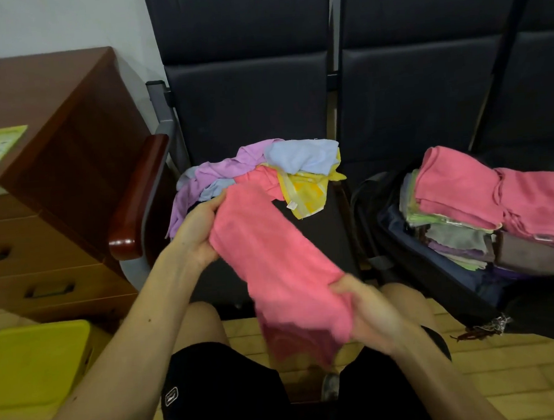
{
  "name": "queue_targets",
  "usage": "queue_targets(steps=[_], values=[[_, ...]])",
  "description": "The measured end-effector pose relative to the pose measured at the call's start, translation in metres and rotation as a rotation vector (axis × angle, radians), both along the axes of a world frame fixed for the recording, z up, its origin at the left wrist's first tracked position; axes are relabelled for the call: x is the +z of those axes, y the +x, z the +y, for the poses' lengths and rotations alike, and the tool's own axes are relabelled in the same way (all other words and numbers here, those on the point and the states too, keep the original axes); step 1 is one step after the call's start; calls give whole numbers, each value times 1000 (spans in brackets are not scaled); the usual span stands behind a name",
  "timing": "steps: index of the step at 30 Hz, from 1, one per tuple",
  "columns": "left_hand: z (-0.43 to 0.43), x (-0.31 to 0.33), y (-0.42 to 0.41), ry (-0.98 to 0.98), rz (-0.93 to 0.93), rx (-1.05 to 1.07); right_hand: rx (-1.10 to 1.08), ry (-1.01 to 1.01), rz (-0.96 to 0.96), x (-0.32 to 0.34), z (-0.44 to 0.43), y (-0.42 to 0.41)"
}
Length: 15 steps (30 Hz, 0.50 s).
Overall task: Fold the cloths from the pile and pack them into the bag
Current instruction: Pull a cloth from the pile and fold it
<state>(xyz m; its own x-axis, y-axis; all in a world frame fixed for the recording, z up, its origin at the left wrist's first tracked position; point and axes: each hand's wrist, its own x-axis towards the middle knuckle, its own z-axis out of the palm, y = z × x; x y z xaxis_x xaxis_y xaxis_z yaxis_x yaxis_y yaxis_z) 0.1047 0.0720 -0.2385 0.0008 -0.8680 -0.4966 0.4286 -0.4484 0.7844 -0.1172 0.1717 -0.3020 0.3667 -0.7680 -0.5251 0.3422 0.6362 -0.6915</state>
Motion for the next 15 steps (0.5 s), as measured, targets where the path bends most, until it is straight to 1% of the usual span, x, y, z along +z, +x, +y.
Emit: queue_targets(steps=[1,2,3,4,7,10,11,12,15], values=[[-3,-8,4,27,-21,19,-21,0,-195,11,-1,-2],[-1,-13,4,65,-37,21,-34,-42,-305,21,-3,-2],[2,-20,2,99,-48,-6,-42,-99,-377,32,-5,-2],[9,-25,-3,136,-34,-52,-64,-155,-408,40,-7,-1],[30,-42,-22,163,31,-128,-186,-168,-415,60,-14,4],[52,-60,-39,148,14,-156,-318,-147,-467,69,-19,5],[57,-69,-41,153,60,-166,-347,-145,-469,70,-21,4],[60,-77,-43,168,64,-182,-364,-148,-458,69,-23,2],[68,-86,-43,214,226,-323,-386,-145,-436,67,-30,-4]])
